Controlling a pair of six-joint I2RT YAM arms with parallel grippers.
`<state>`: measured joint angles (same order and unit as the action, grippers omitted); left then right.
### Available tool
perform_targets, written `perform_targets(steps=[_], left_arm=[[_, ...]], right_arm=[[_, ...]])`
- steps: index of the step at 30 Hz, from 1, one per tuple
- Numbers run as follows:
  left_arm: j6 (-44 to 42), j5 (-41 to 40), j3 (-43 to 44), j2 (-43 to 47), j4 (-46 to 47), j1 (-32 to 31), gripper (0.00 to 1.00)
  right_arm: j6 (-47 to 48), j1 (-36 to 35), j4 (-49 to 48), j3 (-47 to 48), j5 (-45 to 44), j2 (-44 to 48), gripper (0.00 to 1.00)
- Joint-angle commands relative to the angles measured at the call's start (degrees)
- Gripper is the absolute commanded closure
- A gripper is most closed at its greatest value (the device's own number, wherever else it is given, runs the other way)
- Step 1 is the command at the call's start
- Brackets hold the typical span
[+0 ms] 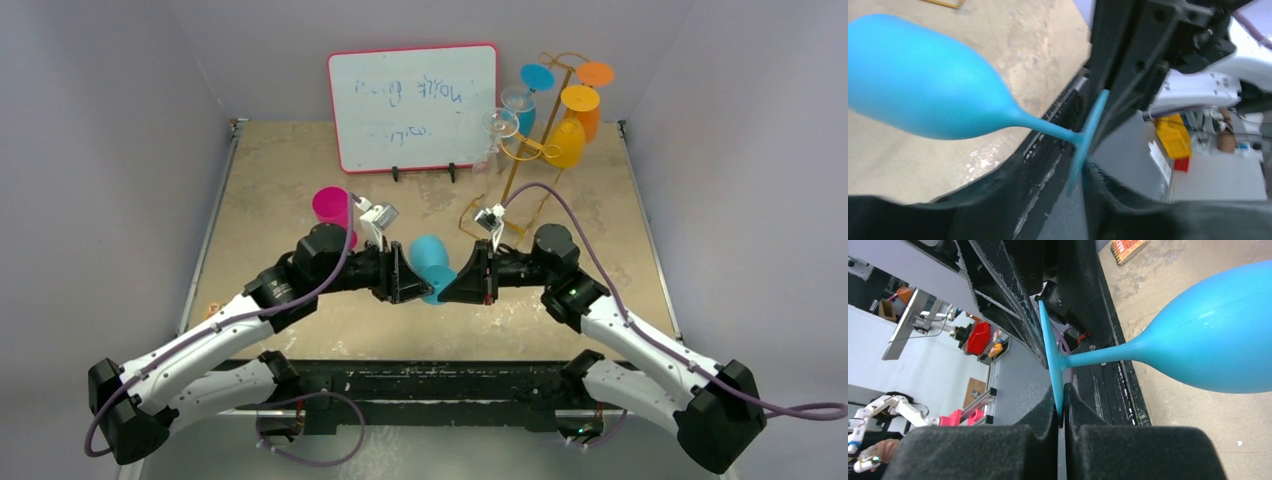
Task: Take the wine glass off the wine glass rack
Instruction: Place the wine glass at the center of the board.
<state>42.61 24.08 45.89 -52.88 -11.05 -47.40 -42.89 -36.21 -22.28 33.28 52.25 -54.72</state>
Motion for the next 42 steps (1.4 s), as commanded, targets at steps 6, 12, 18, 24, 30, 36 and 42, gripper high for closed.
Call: perform_targets(steps=[6, 12, 18, 24, 30, 36, 42], left_arm=[[0.61, -30.48, 7.59, 10.72, -11.21, -0.06, 0.30], [5.21, -49.80, 13.29, 11.62, -24.83, -0.06, 0.27], [9.69, -56.87, 21.57, 7.83, -35.81, -0.06, 0.12], [8.80, -54.97, 23.49, 2.49, -36.67, 0.05, 0.00], [7.38, -36.67, 22.33, -3.25, -29.83, 9.33, 0.00], [4.00, -20.26, 28.61, -8.62, -28.58, 21.18, 0.00], [1.00, -13.81, 33.99, -13.10, -29.21, 21.47, 0.05]], right_arm=[[5.26, -3.74, 3.68, -0.56, -12.44, 7.32, 1.00], [17.67, -16.88, 10.35, 2.02, -32.62, 8.13, 1.00], [21.24, -20.75, 5.89, 0.78, -40.89, 6.08, 1.00], [37.03, -31.99, 9.37, 3.58, -55.66, 3.06, 1.00], [47.73, -36.14, 6.32, -0.49, -65.37, 0.19, 1.00], [66.15, -44.72, 8.22, 1.68, -72.59, -4.65, 1.00], [81.43, -46.15, 2.23, 1.16, -81.15, -9.66, 1.00]])
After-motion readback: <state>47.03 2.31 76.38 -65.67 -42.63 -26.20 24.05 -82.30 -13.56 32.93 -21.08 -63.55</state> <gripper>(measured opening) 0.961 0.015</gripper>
